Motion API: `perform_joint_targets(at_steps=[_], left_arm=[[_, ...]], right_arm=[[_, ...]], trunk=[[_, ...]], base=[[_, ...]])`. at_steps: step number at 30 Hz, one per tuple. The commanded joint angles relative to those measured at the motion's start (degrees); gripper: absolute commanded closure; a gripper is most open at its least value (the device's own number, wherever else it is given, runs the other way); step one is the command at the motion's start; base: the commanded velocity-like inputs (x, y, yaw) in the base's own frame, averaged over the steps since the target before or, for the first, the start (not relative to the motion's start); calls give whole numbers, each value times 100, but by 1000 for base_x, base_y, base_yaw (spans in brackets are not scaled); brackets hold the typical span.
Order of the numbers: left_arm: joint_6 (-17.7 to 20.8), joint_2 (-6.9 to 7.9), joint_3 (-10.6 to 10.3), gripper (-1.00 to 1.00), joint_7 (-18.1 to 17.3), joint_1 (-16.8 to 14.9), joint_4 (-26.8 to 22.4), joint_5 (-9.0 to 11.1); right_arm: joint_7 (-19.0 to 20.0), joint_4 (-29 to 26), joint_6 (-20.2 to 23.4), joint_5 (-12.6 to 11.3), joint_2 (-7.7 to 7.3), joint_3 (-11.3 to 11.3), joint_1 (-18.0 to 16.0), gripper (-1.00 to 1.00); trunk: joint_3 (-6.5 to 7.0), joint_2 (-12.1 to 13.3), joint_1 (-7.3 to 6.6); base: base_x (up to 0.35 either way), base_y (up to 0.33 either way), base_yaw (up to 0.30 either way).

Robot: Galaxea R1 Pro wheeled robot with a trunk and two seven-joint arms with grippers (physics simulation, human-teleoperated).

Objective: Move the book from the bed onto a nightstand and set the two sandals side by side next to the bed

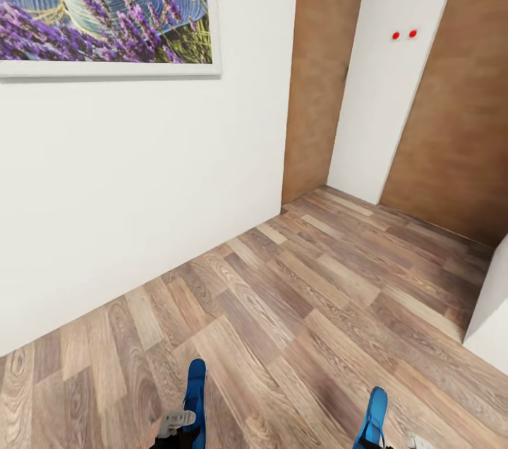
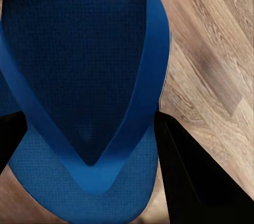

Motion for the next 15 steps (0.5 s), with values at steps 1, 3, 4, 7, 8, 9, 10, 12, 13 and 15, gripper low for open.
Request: perform_joint_targets(at_steps=[1,3,4,7,8,9,10,12,13,15], left_arm=[[-4,0,42,100,-35,-6,9,-3],[-4,0,42,100,-35,-6,9,0],[-4,0,42,100,-35,-6,9,-2],[-4,0,42,100,-35,-6,9,-4],[-4,0,42,100,-35,-6,9,-3],[-4,0,42,100,-35,-6,9,-2],[-4,0,42,100,-35,-6,9,-3],[-4,0,42,100,-35,-6,9,-4],[-4,0,42,100,-35,-6,9,-5],[-4,0,42,100,-35,-6,9,-5]], right_arm=[[28,0,28,9,0,-51,-1,100],[28,0,29,9,0,-51,-1,100],[28,0,29,9,0,-51,-1,100],[28,0,28,9,0,-51,-1,100],[28,0,28,9,0,-51,-1,100],[28,0,28,9,0,-51,-1,100],[28,0,30,9,0,-51,-1,100],[28,0,30,9,0,-51,-1,100],[28,0,29,9,0,-51,-1,100],[28,0,29,9,0,-51,-1,100]], trunk=[[-5,-2,-1],[-5,-2,-1],[-5,-2,-1],[-5,-2,-1],[-5,-2,-1],[-5,-2,-1],[-5,-2,-1],[-5,-2,-1],[-5,-2,-1],[-5,-2,-1]], base=[[0,0,293],[0,0,293],[0,0,293],[0,0,293],[0,0,293],[0,0,293],[0,0,293],[0,0,293],[0,0,293],[0,0,293]])
